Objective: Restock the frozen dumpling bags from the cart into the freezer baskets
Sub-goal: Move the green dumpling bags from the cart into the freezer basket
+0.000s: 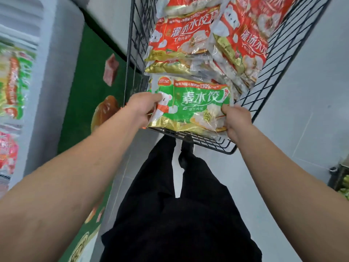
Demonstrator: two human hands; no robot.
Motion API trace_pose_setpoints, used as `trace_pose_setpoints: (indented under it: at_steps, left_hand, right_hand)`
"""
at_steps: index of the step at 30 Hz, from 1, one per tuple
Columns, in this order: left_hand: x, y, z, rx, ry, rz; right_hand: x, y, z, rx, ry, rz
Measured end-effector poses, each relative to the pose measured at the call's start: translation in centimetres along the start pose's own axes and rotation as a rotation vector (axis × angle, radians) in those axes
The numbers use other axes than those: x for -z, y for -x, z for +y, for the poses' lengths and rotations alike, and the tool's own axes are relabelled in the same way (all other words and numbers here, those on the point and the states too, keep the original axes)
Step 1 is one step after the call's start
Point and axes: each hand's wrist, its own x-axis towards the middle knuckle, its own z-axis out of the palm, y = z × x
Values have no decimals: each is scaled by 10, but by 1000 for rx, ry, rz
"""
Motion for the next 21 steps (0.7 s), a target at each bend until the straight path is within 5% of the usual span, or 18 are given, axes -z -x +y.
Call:
trace_pose_setpoints:
  at_steps: [6, 10, 21]
  left_hand:
    - [38, 108, -35, -169, 318, 11]
    - [74, 150, -76, -263, 444, 193]
    - [255, 213, -178, -448, 819, 463]
  right_hand:
    - [19, 58, -10, 60, -45, -200]
    - [3, 110, -19, 148, 60, -336]
    - [-170, 256, 14, 355, 330, -585]
